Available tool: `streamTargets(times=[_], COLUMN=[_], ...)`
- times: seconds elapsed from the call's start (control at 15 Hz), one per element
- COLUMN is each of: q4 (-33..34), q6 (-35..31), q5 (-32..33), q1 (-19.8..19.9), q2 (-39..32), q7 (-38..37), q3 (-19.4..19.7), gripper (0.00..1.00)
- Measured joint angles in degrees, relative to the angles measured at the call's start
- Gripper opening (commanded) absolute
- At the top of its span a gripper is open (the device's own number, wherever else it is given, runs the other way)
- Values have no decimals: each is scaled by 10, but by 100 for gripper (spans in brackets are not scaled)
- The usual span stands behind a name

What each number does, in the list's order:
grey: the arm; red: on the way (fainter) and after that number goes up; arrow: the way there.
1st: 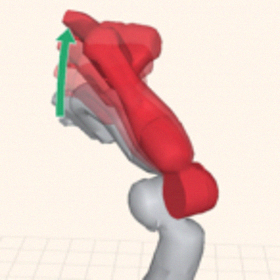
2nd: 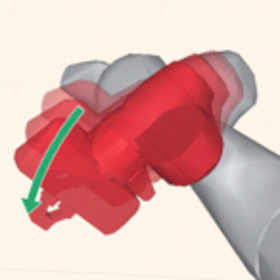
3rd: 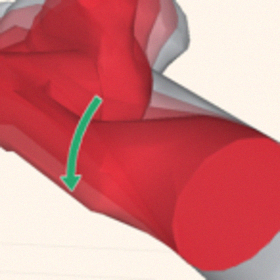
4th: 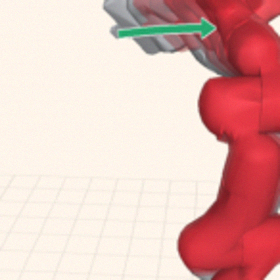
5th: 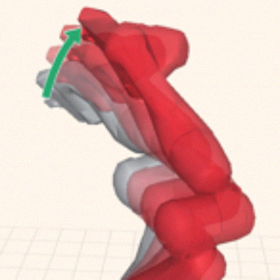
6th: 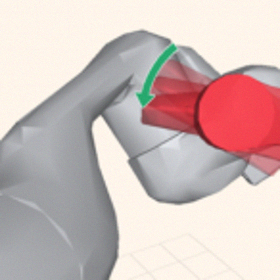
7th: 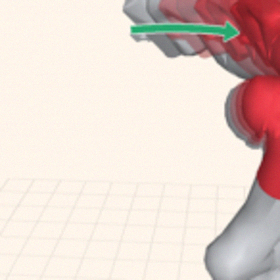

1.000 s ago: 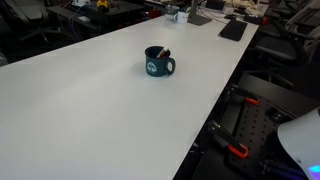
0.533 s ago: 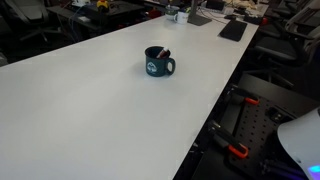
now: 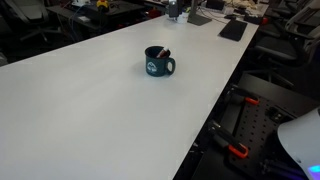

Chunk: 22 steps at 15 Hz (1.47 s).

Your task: Place the marker to the right of the mug

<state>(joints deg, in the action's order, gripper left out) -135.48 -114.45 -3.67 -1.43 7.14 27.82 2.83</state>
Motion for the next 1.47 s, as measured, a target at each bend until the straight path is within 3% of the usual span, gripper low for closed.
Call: streamTargets(times=[0.33,0.8,1.0,1.47], q4=[30,111,135,150], q6=[0,-2,-20,-30], q5=[58,160,167,168], q1=[5,13,18,20], q2=[-34,-116,-150,-176], q7=[31,175,228,235], q3=[1,0,-1,-2], gripper=[100,100,100,100])
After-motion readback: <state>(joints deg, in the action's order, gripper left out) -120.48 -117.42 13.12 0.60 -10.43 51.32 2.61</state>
